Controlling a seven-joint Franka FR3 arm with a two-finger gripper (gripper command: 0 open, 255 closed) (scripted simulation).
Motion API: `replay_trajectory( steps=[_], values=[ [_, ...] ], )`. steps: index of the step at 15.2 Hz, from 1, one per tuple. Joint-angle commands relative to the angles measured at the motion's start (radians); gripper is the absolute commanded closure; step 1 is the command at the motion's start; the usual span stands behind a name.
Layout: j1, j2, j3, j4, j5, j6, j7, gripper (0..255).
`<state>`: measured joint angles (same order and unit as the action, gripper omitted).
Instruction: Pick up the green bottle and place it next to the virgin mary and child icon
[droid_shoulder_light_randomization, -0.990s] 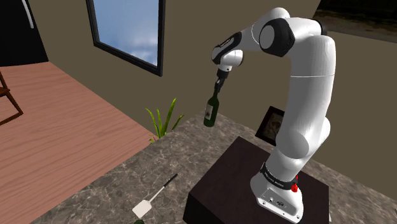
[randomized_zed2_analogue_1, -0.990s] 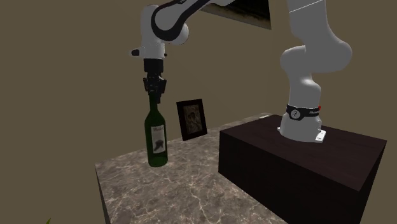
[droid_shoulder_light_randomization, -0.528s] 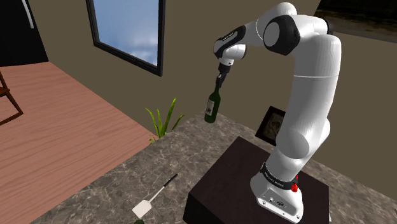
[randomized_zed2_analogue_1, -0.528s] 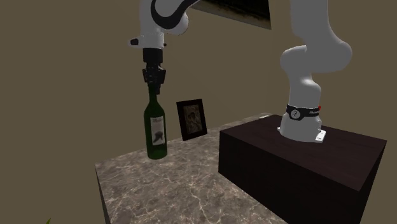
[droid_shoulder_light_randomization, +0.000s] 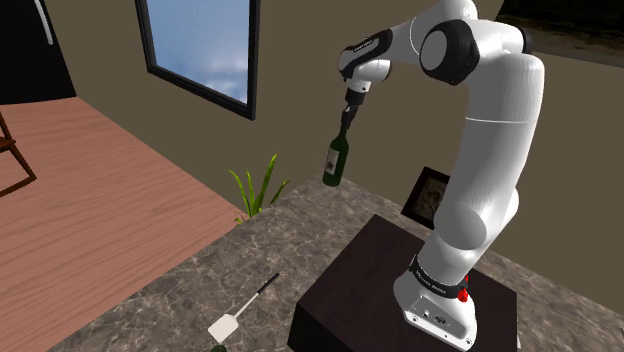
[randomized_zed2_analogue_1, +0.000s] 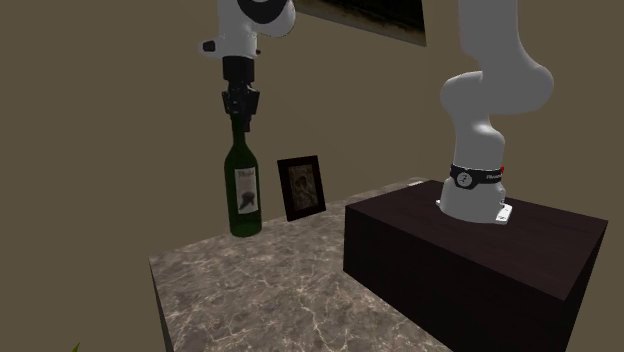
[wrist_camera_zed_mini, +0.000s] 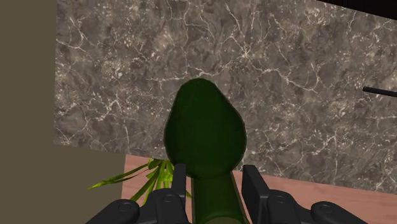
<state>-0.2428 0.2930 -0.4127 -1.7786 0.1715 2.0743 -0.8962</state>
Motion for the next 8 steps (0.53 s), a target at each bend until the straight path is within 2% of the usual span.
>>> replay_trajectory(
  steps=[1,8],
  values=[
    [0.002,-0.012,-0.002,0.012,-0.007,-0.023,0.005,255],
    [0.004,-0.038,-0.007,0.074,-0.023,-0.108,0.018,255]
  ],
)
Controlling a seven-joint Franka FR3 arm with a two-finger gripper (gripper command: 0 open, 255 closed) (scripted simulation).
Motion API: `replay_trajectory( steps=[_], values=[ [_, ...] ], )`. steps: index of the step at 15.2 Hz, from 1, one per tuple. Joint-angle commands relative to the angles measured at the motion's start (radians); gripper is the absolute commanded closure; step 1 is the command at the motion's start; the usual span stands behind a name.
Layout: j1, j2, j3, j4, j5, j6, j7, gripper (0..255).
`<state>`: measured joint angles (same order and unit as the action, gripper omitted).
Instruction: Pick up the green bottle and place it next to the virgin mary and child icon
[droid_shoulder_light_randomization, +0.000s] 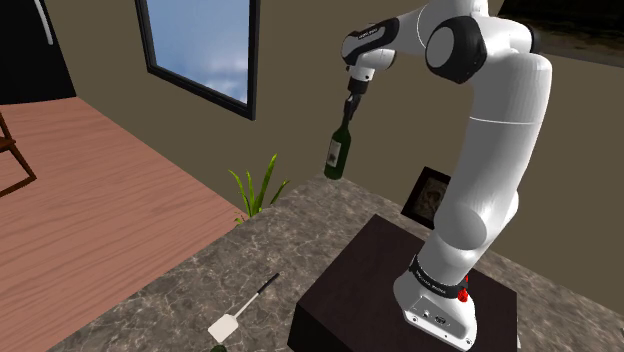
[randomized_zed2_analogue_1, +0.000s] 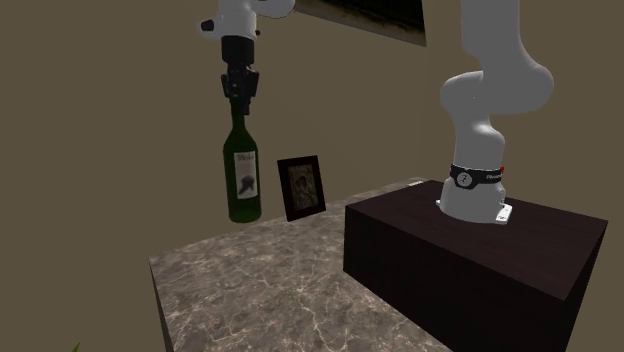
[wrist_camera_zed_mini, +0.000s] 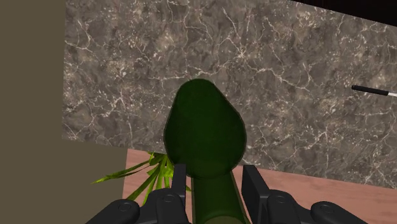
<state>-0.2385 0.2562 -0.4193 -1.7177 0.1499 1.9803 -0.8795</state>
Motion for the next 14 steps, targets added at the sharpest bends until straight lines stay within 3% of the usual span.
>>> replay_trajectory(
  steps=[1,14],
  values=[
    [-0.001,-0.004,-0.001,0.023,-0.003,-0.026,0.003,255],
    [-0.006,-0.019,-0.007,0.178,-0.015,-0.195,0.016,255]
  ],
)
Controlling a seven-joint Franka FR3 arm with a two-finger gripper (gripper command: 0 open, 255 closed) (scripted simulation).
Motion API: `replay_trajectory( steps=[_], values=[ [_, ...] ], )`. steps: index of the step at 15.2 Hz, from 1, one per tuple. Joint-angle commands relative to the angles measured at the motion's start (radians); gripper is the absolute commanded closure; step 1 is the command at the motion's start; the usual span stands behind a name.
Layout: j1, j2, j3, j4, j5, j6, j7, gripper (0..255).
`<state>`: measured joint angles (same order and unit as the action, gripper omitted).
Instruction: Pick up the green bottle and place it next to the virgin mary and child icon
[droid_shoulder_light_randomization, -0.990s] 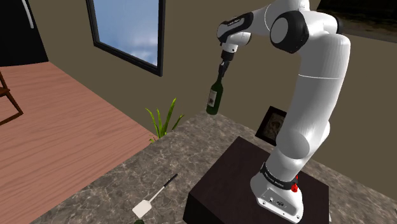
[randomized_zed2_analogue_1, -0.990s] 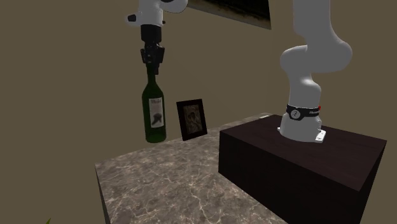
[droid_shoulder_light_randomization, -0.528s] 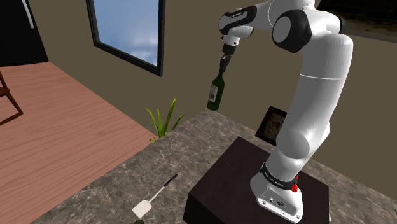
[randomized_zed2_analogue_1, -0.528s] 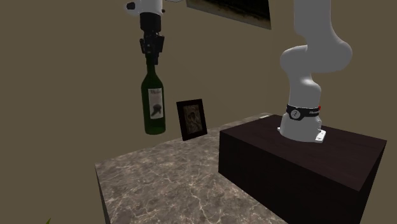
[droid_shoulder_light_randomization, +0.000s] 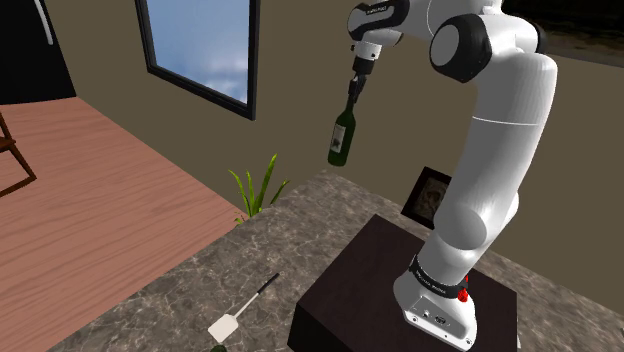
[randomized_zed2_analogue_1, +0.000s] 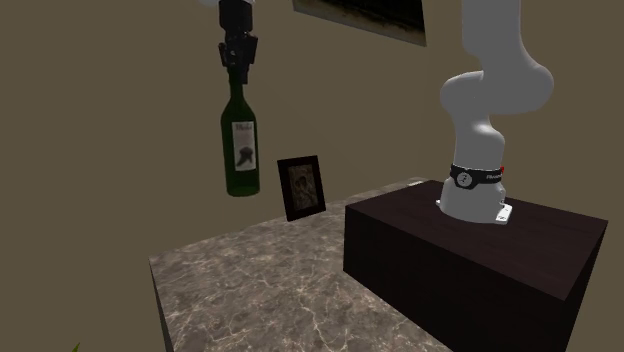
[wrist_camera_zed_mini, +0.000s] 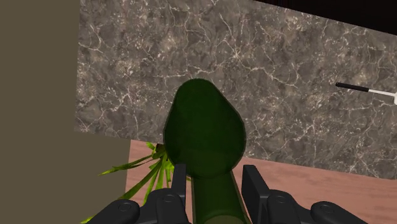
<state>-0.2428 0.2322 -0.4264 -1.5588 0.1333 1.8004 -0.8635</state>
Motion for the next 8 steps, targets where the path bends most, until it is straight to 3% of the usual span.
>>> replay_trajectory(
  steps=[1,8],
  values=[
    [-0.003,0.005,-0.001,0.034,0.002,-0.029,0.001,255],
    [-0.012,0.017,-0.003,0.144,0.005,-0.128,0.003,255]
  ],
)
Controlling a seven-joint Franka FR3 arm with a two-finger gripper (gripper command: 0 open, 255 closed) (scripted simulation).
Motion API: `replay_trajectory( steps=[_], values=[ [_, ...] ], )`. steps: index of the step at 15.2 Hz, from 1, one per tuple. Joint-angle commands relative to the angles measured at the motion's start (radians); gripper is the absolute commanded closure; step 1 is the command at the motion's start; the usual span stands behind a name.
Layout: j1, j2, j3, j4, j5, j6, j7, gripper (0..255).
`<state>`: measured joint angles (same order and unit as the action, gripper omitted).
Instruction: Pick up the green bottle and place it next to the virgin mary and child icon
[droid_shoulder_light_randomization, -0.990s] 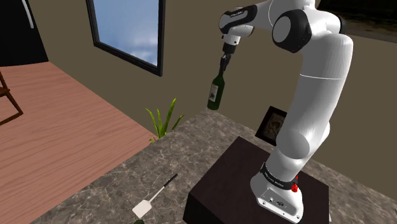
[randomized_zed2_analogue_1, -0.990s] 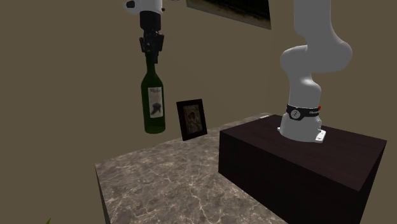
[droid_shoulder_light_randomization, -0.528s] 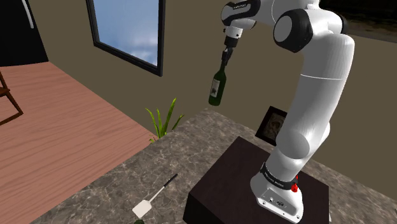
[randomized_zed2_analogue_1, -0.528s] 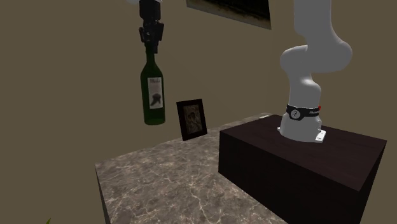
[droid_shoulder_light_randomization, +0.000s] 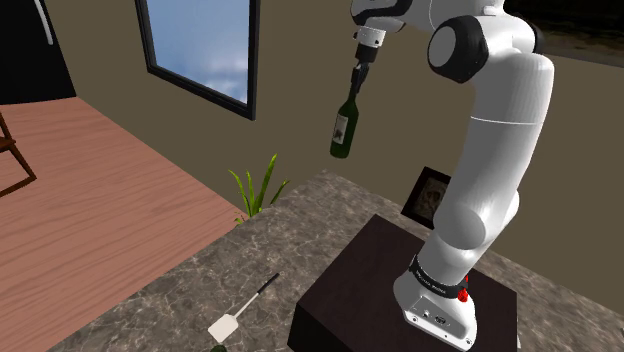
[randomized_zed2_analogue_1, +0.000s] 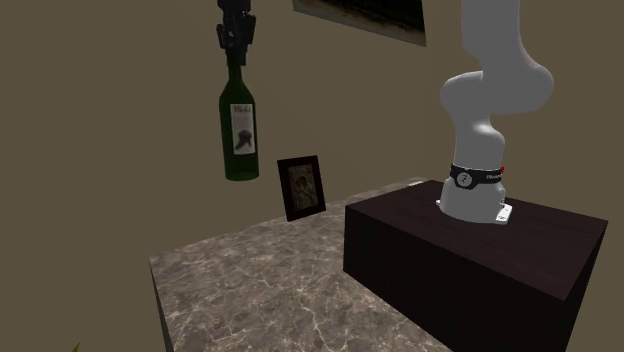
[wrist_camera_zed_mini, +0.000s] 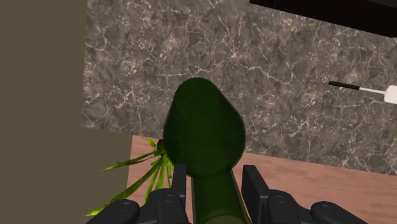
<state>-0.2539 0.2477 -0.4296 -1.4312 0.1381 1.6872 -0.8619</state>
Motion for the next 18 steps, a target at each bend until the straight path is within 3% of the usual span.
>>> replay_trajectory(
  steps=[1,9,18],
  values=[
    [-0.002,0.005,0.0,0.034,0.002,-0.029,0.002,255],
    [-0.023,0.042,-0.003,0.193,0.018,-0.154,0.001,255],
    [-0.052,-0.217,-0.058,-0.129,-0.085,-0.074,-0.111,255]
  ],
)
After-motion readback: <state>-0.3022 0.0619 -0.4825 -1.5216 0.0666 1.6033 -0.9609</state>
